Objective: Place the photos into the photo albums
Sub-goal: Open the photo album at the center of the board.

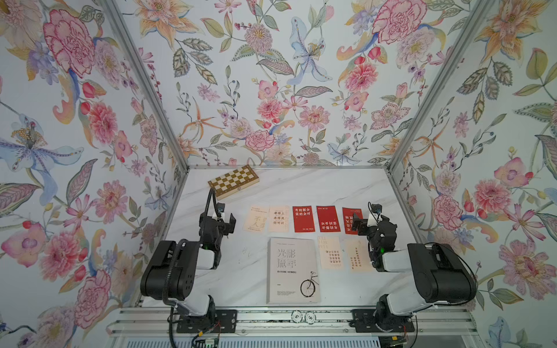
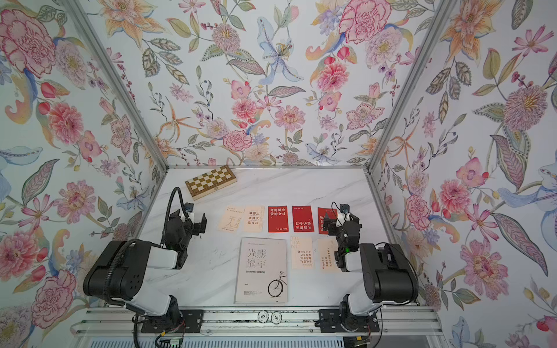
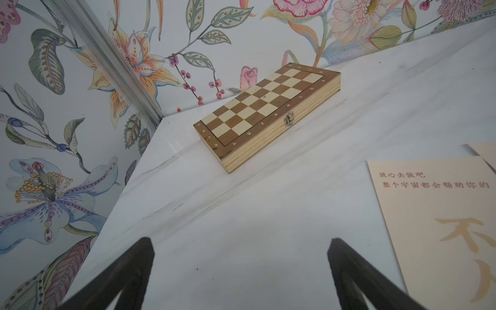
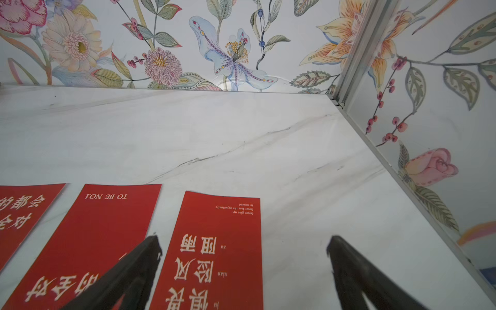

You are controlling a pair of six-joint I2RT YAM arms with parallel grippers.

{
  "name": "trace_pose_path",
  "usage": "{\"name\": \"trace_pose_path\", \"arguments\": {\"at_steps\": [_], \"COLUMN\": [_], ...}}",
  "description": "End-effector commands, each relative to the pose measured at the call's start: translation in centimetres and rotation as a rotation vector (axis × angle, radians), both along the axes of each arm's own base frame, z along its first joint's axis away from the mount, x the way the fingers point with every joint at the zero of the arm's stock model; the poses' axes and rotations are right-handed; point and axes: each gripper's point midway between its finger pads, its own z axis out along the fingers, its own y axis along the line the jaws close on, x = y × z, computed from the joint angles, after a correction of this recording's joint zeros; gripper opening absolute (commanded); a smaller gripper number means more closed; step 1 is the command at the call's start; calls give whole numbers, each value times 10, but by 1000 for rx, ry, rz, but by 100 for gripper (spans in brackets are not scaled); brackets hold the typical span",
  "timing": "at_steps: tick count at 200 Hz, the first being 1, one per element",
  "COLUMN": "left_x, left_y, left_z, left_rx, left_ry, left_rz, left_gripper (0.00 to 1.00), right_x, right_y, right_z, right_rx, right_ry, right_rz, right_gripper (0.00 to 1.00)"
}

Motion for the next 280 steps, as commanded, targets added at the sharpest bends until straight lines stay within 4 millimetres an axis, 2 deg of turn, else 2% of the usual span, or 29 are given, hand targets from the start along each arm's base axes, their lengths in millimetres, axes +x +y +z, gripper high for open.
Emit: {"name": "trace_pose_path", "arguments": {"at_steps": [1, 192, 232, 248, 251, 259, 269, 280], "left_x": [3, 4, 3, -4, -11, -12, -5, -7], "left_y": [0, 0, 15, 32, 32, 25, -12, -5], "left_z": [10, 10, 10, 18, 12, 11, 6, 5], "left_rx": [22, 18, 12, -4, -3, -3, 47, 30], "left_ry": [-31, -33, -36, -91, -78, -83, -42, -35], "left_rz": [8, 7, 95, 197, 199, 151, -63, -14], "left_gripper": [99, 99, 99, 99, 99, 99, 99, 99], "right_x": [3, 4, 4, 4, 4, 3, 2, 0], "right_y": [1, 0, -2, -3, -4, -4, 0, 3], "right_z": [4, 4, 4, 4, 4, 5, 5, 6], "right_rx": [-1, 19, 22, 16, 13, 7, -8, -27], "right_ry": [-15, -13, -11, -11, -12, -18, -22, -33], "right_rz": [1, 14, 6, -3, -11, -22, -13, -10], "right_gripper": [99, 99, 99, 99, 99, 99, 99, 99]}}
